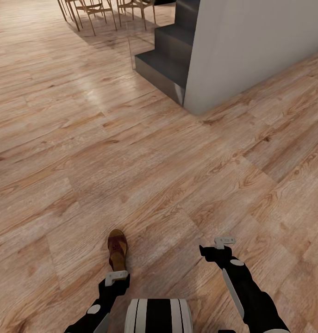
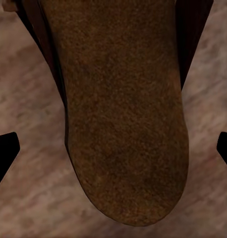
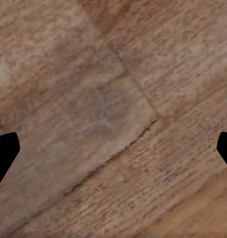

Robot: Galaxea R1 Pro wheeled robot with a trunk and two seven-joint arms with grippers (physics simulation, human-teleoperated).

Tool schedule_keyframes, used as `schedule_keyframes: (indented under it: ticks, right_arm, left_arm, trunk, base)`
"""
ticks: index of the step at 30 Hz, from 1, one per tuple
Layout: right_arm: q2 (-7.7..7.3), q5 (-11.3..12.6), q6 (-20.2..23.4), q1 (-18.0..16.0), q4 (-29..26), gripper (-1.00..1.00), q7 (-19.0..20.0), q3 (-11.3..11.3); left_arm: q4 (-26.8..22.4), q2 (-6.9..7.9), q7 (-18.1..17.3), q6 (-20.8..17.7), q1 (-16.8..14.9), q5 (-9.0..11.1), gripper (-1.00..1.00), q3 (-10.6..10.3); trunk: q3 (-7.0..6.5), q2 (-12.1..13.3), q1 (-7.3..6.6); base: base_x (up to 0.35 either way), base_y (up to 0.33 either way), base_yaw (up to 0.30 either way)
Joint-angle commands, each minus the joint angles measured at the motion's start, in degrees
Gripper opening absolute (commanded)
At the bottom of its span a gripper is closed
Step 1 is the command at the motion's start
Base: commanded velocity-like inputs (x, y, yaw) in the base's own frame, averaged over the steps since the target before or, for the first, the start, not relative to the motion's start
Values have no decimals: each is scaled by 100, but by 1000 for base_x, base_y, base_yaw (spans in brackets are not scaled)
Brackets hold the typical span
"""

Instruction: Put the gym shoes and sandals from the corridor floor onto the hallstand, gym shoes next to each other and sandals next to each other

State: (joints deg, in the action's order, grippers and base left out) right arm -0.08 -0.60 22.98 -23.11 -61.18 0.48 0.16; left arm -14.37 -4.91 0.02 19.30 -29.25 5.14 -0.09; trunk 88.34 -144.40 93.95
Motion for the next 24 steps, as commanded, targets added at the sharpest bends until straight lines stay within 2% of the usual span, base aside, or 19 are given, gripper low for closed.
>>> schedule_keyframes:
  ticks: [1,4,14,24]
  right_arm:
    - [-1,-8,31,-1,-8,100,5,2]
    - [-1,-9,31,-1,-8,100,5,2]
    - [-1,-7,31,-1,-8,100,5,2]
    - [-1,-8,31,-1,-8,100,5,2]
  left_arm:
    - [5,-1,-2,21,-2,49,100,-5]
    - [5,-1,-2,28,-2,49,100,-6]
    - [5,-1,-2,30,-2,49,100,-4]
    - [5,-1,-2,37,-2,49,100,-2]
  trunk:
    - [3,-1,-1]
    - [3,-1,-1]
    - [225,-15,25]
    - [225,-15,25]
  base:
    - [0,0,0]
    - [0,0,0]
    - [0,0,0]
    - [0,0,0]
